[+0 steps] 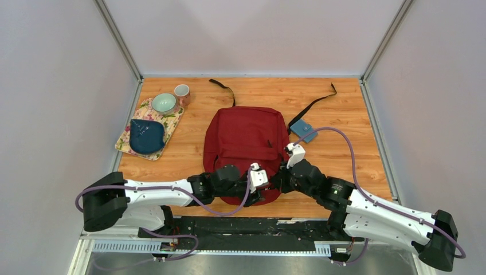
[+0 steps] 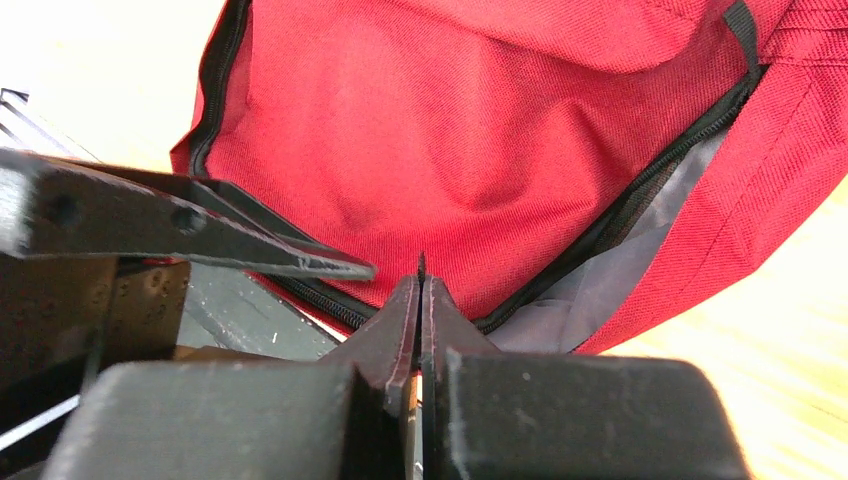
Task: Pack the student bag
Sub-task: Zip the student bag at the center of the board.
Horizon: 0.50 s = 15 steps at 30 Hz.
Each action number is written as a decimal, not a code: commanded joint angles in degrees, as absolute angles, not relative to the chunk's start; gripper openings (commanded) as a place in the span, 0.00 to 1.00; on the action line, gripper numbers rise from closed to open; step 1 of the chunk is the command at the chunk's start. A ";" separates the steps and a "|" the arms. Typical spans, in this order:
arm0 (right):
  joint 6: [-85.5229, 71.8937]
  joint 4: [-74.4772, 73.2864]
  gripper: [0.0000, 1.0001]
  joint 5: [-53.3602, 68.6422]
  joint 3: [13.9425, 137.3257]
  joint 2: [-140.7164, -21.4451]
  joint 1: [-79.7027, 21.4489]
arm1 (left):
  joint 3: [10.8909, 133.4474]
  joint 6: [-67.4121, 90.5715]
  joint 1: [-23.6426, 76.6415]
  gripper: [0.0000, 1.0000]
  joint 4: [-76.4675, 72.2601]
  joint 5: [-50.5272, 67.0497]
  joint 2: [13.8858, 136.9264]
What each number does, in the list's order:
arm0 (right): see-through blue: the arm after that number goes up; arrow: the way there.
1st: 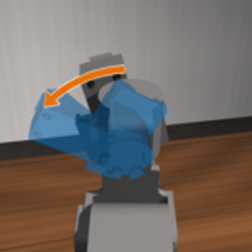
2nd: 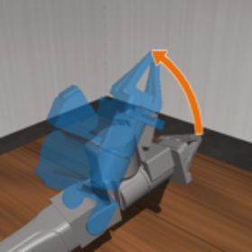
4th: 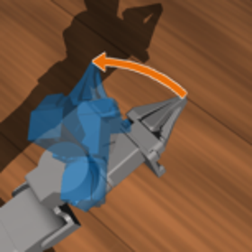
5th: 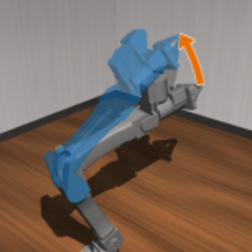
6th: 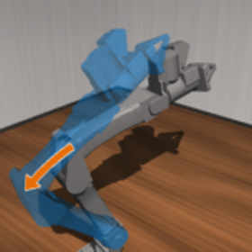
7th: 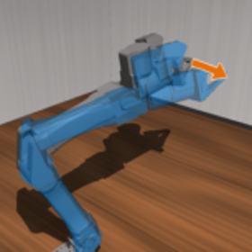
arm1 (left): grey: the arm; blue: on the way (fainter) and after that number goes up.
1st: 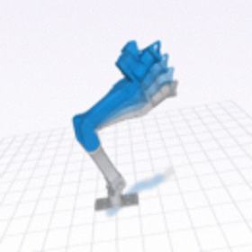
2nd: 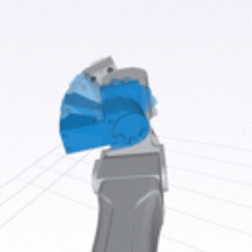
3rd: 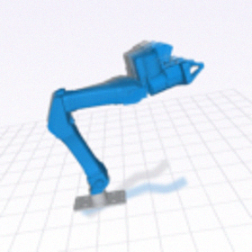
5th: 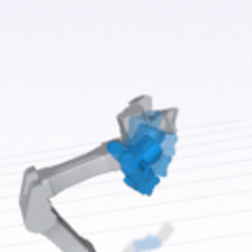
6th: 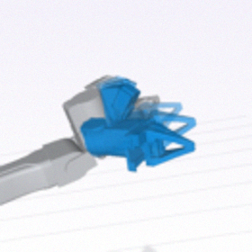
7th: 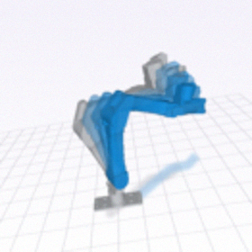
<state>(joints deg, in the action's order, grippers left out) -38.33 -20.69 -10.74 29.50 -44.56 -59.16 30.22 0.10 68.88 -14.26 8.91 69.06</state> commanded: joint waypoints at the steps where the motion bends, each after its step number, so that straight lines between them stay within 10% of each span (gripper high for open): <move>1: -38.94 -19.07 0.00 -12.04 29.09 -43.16 -58.89 | 33.66 0.18 69.96 0.55 -13.80 12.13 72.94; 8: -39.37 -20.91 0.00 -15.29 29.09 -43.41 -58.45 | 32.70 1.58 71.37 0.15 -11.60 10.46 74.00; 15: -41.57 -21.27 0.00 -13.63 29.44 -45.26 -53.62 | 28.31 2.90 73.56 0.03 -7.12 6.51 71.38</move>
<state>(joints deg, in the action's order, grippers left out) -40.34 -22.13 -10.87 28.86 -44.93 -56.80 31.24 1.13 71.96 -12.34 6.98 73.76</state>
